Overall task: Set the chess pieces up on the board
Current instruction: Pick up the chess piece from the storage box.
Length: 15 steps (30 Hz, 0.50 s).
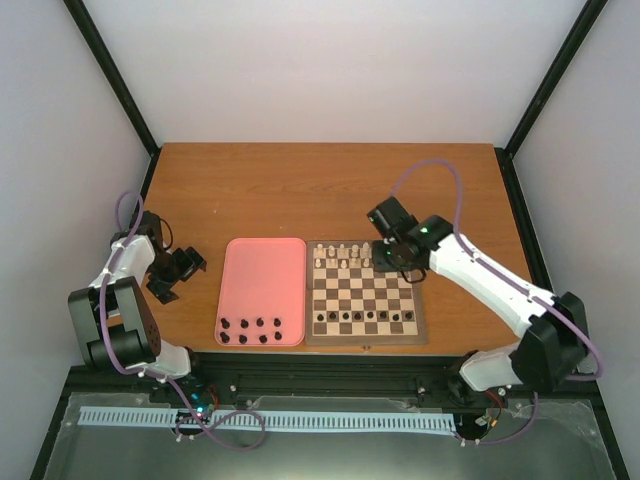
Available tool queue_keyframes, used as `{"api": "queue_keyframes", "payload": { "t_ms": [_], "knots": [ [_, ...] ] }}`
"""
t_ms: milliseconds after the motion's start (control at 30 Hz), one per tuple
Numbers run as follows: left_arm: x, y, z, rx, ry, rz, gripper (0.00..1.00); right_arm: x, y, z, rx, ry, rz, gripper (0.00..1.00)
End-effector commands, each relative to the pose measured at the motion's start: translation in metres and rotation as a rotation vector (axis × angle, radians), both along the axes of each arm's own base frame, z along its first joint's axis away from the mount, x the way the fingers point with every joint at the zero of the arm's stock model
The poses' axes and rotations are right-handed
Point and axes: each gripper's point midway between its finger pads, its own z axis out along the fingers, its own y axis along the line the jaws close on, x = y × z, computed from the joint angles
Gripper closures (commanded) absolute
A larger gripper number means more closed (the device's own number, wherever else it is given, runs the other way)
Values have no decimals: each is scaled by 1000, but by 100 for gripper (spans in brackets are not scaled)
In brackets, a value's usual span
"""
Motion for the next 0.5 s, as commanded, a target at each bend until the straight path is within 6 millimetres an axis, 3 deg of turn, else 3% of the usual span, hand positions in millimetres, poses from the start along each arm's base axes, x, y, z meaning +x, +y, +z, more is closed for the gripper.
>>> {"api": "queue_keyframes", "payload": {
  "t_ms": [0,133,267,467],
  "knots": [
    [9,0,8,4,-42,-23,0,15,55,13,3,-45,177,66],
    [10,0,10,5,-49,-22,0,6,126,14,-2,-50,379,61],
    [11,-2,11,4,-49,-28,0,-16,189,5,39,-15,544,58],
    [12,-4,11,2,-50,-37,0,-45,241,-23,45,64,747,55]
  ]
}}
